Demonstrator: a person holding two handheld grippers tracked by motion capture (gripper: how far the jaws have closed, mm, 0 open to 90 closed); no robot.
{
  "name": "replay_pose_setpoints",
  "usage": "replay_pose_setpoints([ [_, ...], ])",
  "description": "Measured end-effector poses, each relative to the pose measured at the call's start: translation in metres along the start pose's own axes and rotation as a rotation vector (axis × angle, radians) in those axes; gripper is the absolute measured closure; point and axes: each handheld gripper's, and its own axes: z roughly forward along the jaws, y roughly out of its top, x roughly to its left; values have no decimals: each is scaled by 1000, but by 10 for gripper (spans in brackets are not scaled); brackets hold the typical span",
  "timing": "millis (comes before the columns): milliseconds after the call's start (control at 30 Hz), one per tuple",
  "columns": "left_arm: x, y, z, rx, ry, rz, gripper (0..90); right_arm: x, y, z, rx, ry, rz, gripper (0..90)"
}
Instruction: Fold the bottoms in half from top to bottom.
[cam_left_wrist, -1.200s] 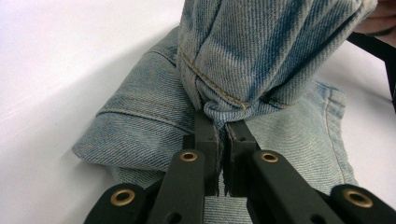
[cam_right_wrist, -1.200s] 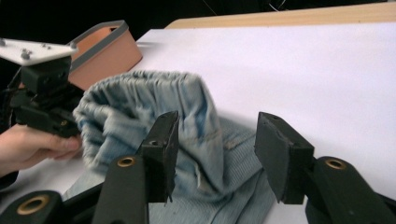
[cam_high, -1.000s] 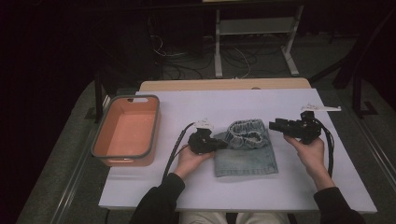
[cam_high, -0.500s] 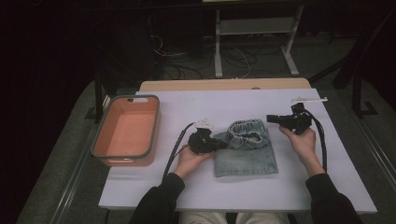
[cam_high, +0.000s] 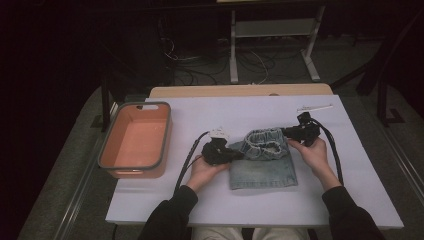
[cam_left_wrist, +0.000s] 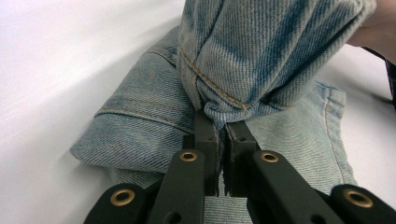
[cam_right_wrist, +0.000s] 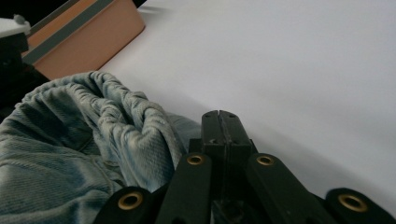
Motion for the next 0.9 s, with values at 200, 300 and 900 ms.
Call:
replay_pose_setpoints([
  [200,-2,1,0,1,1,7,856,8,4,-5,-21,100,6,893],
  [300,-3,0,0,8,4,14,850,15,6,-6,-2,126,-12,893],
  [900,-12,0,2,64,29,-9,679,45,-17,-11,112,180,-21,892],
])
